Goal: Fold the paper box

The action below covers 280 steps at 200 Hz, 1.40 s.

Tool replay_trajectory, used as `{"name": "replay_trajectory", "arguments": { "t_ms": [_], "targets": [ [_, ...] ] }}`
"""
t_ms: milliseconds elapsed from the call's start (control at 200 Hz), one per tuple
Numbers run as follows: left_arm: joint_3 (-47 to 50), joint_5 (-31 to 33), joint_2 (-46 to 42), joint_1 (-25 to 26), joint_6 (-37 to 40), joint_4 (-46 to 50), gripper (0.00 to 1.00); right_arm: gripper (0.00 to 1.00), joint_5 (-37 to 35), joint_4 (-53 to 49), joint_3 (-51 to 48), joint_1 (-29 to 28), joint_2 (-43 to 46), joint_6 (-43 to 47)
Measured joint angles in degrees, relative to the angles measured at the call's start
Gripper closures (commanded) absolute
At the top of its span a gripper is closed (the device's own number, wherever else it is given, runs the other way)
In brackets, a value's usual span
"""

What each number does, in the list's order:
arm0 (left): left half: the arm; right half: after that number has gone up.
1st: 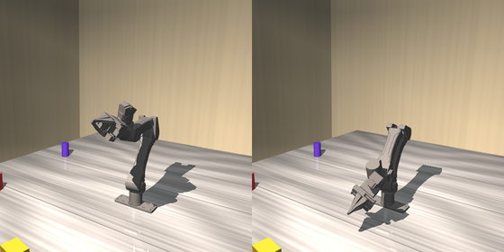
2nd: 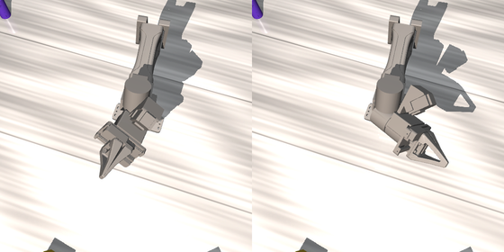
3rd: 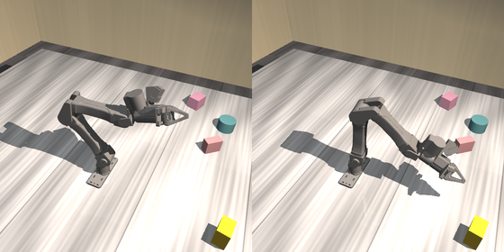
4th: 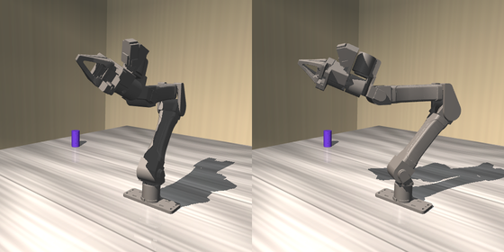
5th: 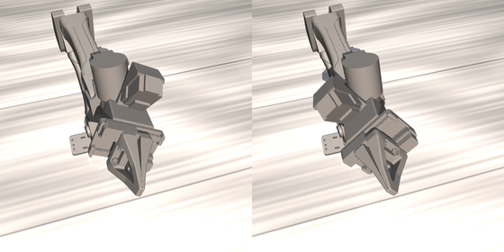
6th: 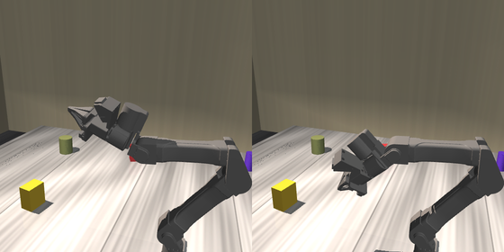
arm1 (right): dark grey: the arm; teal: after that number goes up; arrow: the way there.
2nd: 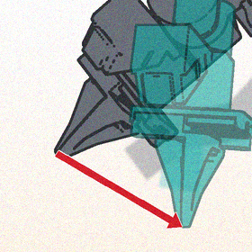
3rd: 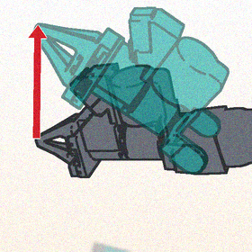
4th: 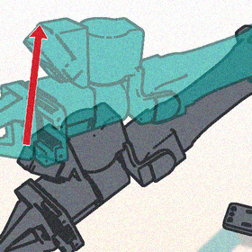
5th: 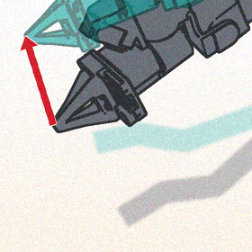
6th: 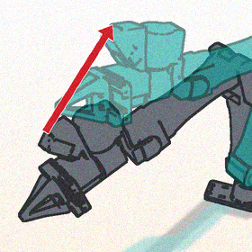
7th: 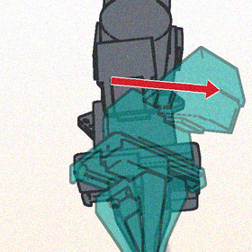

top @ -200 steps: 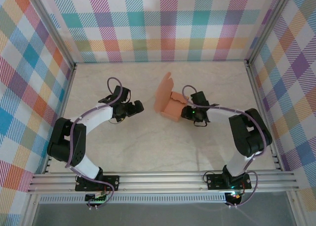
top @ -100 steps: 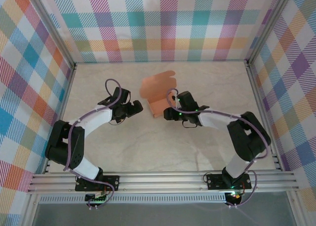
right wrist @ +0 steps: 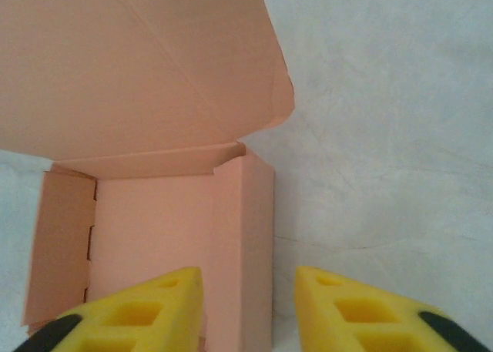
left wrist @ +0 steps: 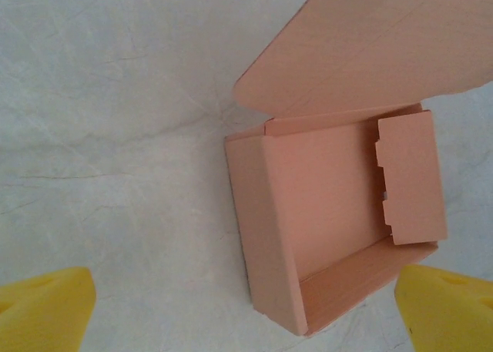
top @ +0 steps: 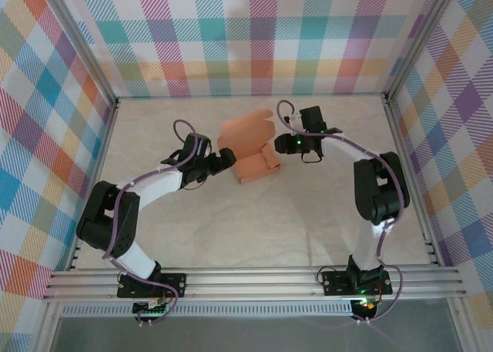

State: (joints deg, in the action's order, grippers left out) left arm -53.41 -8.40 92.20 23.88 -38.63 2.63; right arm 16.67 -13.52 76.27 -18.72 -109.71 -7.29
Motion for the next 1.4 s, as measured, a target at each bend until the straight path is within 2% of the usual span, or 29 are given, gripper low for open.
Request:
{"name": "replay_trajectory", "arguments": {
  "t_ms": [345,415,705,810,990,1210,1400],
  "targets": [
    [0.7,-1.3,0.6,0.1,0.0,-1.4,0.01,0.77,4.1,-3.5,3.3,0.0,-6.2,-0.2],
    [0.7,-1.5,1.0,0.1,0.0,-1.4,0.01,0.82,4.8,-4.0,3.7,0.0,-6.5,-0.3],
    [0.7,-1.7,1.4,0.1,0.1,-1.4,0.01,0.83,5.2,-5.0,4.8,-0.3,-7.6,0.0],
    [0.7,-1.7,1.4,0.1,0.1,-1.3,0.01,0.84,1.6,-5.6,4.9,-1.4,-7.6,1.0],
    [0.7,-1.6,1.4,0.1,0.0,-1.3,0.01,0.82,-10.6,-6.1,4.8,-5.8,-7.6,3.5],
    [0.7,-1.6,2.0,0.1,-1.4,-1.4,0.01,0.89,-23.3,-7.2,4.8,-10.3,-7.6,6.8],
    [0.8,-1.6,2.3,0.1,-2.1,-1.4,0.00,0.91,-30.6,-9.4,5.9,-11.8,-7.6,9.3]
  ]
}}
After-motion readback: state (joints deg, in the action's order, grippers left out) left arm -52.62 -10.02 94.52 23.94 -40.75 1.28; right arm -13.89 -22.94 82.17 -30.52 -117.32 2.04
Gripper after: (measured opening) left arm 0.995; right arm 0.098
